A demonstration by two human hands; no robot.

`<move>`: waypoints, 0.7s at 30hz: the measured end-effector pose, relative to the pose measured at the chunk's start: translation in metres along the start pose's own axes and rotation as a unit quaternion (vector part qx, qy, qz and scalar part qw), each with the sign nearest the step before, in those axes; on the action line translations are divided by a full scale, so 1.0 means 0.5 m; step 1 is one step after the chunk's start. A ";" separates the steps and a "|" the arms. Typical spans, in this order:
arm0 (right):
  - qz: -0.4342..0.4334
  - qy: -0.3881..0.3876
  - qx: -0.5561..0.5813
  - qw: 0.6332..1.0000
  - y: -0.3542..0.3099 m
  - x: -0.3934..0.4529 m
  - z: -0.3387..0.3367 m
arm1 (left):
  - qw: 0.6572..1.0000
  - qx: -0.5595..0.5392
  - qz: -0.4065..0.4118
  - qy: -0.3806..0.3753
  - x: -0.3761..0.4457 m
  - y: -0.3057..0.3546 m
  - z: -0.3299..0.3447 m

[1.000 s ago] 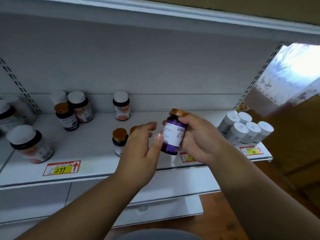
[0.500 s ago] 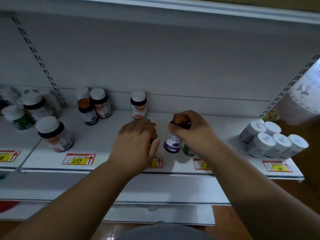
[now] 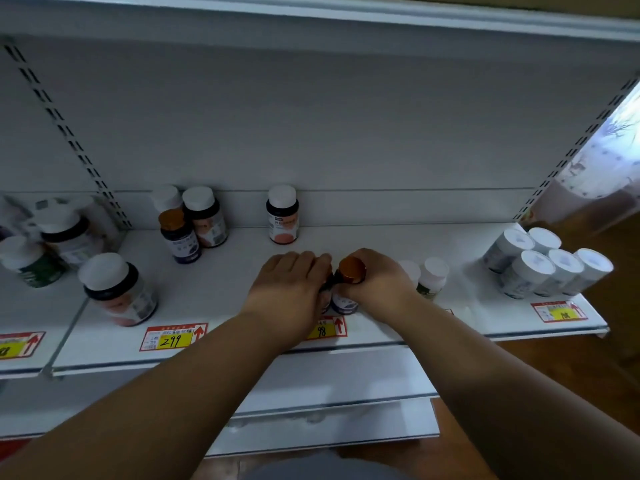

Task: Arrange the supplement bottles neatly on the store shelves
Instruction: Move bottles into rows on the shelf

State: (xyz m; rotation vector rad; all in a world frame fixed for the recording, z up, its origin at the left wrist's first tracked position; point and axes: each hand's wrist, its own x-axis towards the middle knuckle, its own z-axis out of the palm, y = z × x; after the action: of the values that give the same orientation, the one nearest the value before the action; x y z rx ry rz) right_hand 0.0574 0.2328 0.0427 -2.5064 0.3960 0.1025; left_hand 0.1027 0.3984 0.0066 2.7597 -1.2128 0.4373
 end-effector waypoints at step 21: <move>-0.122 0.062 0.048 0.989 -0.092 0.132 -0.053 | 0.966 -0.188 -0.145 0.101 -0.006 -0.026 -0.030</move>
State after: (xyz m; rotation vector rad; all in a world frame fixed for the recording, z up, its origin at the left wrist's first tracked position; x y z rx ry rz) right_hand 0.1339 0.2363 0.0788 -2.4504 0.1384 -0.1656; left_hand 0.1071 0.4125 0.0205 2.4387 -0.7382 0.3988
